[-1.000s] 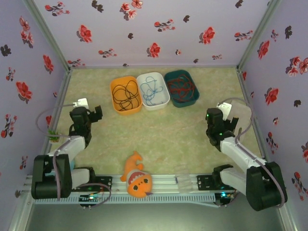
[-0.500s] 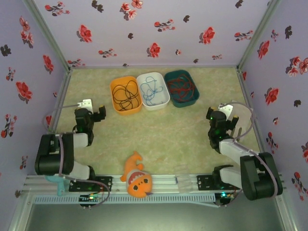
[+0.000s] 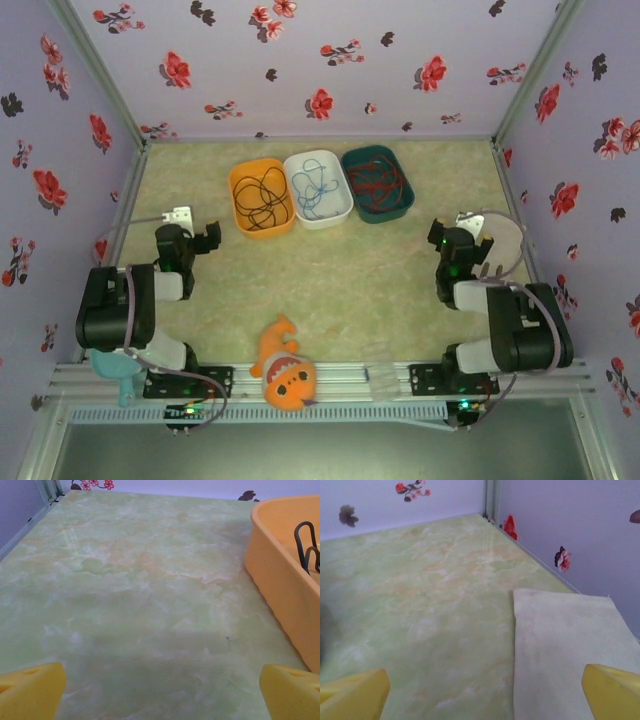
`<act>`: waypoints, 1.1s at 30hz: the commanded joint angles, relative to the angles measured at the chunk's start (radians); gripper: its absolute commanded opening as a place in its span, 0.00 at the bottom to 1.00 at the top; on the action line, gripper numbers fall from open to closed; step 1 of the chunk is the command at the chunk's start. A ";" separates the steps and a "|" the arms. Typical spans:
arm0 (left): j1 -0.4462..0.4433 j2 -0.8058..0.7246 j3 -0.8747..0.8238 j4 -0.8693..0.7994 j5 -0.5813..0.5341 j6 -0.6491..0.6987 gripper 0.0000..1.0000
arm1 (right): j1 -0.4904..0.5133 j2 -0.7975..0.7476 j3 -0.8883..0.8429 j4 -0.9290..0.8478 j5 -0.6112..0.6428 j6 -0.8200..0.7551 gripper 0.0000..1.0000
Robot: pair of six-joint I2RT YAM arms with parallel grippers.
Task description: Untangle the cables
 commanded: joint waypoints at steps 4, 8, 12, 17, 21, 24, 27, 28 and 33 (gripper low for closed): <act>0.007 0.002 0.015 0.028 0.013 0.028 1.00 | -0.048 0.057 0.025 0.077 -0.150 0.008 0.99; 0.007 0.003 0.015 0.028 0.014 0.029 1.00 | -0.062 0.154 0.054 0.136 -0.262 -0.018 0.99; 0.005 0.003 0.016 0.027 0.014 0.029 1.00 | -0.065 0.144 0.075 0.076 -0.327 -0.035 0.99; 0.005 0.002 0.016 0.028 0.014 0.028 1.00 | -0.066 0.137 0.088 0.036 -0.342 -0.043 0.99; 0.004 0.002 0.017 0.027 0.013 0.029 1.00 | -0.067 0.139 0.086 0.041 -0.340 -0.045 0.99; 0.005 0.002 0.017 0.027 0.013 0.028 1.00 | -0.066 0.137 0.086 0.041 -0.341 -0.045 0.99; 0.004 0.003 0.017 0.026 0.014 0.028 1.00 | -0.066 0.136 0.086 0.039 -0.341 -0.045 0.99; 0.004 0.003 0.016 0.027 0.014 0.029 1.00 | -0.067 0.137 0.086 0.040 -0.341 -0.045 0.99; 0.003 0.003 0.021 0.020 0.019 0.028 1.00 | -0.066 0.137 0.087 0.040 -0.341 -0.045 0.99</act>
